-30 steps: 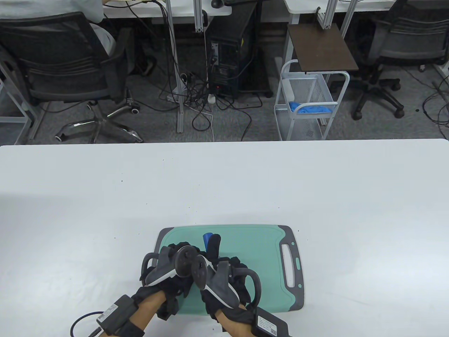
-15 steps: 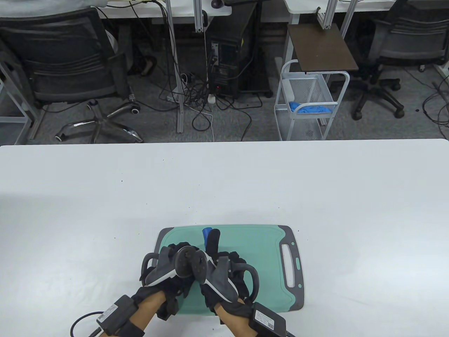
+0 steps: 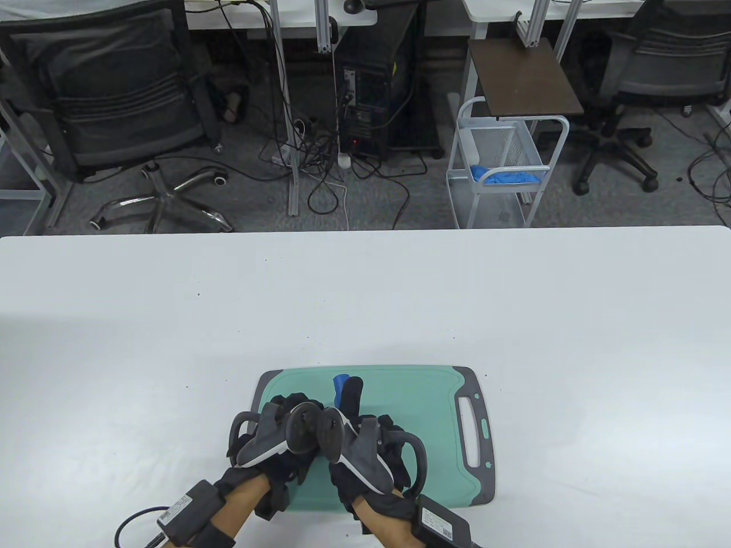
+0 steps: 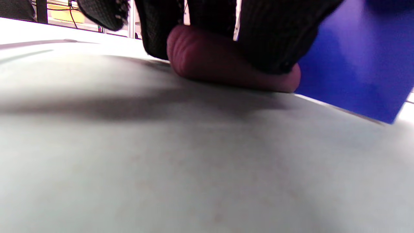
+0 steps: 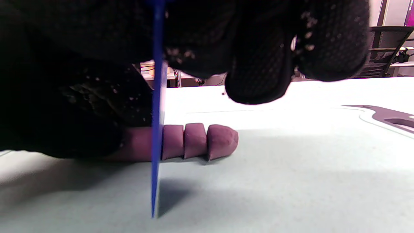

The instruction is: Slice plasticine roll into thin flakes

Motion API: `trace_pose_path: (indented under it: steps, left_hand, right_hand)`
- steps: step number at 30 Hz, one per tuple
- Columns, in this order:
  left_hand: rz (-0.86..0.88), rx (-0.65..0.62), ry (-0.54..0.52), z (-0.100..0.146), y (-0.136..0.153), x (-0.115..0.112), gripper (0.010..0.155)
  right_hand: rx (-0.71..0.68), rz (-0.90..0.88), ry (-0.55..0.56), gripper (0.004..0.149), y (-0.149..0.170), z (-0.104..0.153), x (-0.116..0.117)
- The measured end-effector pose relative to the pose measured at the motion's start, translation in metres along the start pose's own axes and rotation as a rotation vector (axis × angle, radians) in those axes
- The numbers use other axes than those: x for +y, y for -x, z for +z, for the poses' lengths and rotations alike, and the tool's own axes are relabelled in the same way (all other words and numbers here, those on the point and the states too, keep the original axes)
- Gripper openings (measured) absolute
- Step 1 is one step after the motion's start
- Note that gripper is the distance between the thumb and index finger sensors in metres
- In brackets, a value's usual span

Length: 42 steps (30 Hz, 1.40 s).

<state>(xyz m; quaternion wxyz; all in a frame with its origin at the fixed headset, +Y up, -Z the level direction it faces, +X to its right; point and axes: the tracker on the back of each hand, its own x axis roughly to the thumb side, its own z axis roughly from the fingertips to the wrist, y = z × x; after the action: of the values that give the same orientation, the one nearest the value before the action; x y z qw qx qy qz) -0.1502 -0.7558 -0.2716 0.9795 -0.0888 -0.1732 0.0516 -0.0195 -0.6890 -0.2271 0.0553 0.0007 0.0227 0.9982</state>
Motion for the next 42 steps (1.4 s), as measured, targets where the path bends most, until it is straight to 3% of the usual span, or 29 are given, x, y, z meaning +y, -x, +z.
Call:
trace_pose_path:
  steps: [6, 15, 42]
  left_hand:
    - [0.006, 0.008, -0.007, 0.000, 0.001, 0.001, 0.061]
    - [-0.011, 0.036, -0.029, 0.001, 0.003, 0.002, 0.057]
    - [0.020, 0.039, -0.028, 0.000, 0.006, 0.003, 0.050]
  right_hand:
    - [-0.002, -0.019, -0.001, 0.085, 0.002, 0.005, -0.005]
    - [-0.010, -0.052, 0.022, 0.085, 0.004, 0.012, -0.015]
    - [-0.036, -0.033, -0.016, 0.085, -0.001, 0.011, -0.001]
